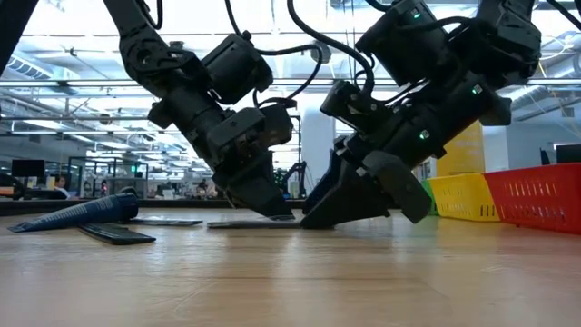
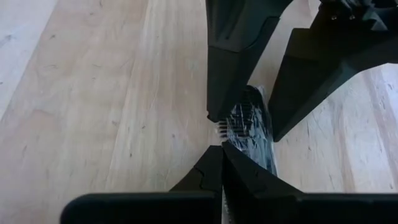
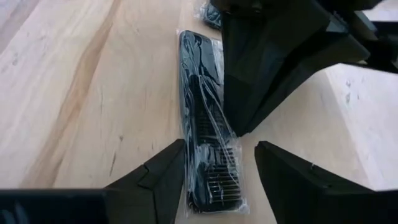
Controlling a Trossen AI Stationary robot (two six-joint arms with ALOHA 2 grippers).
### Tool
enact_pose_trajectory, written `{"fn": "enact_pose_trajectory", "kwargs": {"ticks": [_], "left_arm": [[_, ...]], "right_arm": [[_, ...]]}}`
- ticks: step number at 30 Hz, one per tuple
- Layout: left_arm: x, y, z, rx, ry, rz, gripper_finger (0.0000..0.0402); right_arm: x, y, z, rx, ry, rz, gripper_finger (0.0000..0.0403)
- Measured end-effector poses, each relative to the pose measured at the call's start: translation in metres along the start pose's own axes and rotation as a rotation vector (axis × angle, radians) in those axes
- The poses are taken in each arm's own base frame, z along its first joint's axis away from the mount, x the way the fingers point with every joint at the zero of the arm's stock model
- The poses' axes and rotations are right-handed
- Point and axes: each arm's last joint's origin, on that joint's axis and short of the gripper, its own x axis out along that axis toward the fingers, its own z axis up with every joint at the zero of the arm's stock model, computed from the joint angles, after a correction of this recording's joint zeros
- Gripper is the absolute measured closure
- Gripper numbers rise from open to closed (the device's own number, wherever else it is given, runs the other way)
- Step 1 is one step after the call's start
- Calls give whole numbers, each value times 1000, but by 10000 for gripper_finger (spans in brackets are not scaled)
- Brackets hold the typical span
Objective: Pick & Place Travel size toiletries
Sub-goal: Put the black comb into the red basket
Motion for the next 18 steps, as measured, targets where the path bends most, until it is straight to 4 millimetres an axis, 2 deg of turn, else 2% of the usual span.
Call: {"fn": "enact_pose_trajectory", "kwargs": {"ticks": [8, 18], "left_arm": [[0, 1, -1, 10, 5, 14, 398], [0, 1, -1, 26, 1, 36, 399]], "right_arm": [[0, 0, 3, -137, -9, -45, 216], [-2, 5, 9, -200, -21, -77, 216]]}}
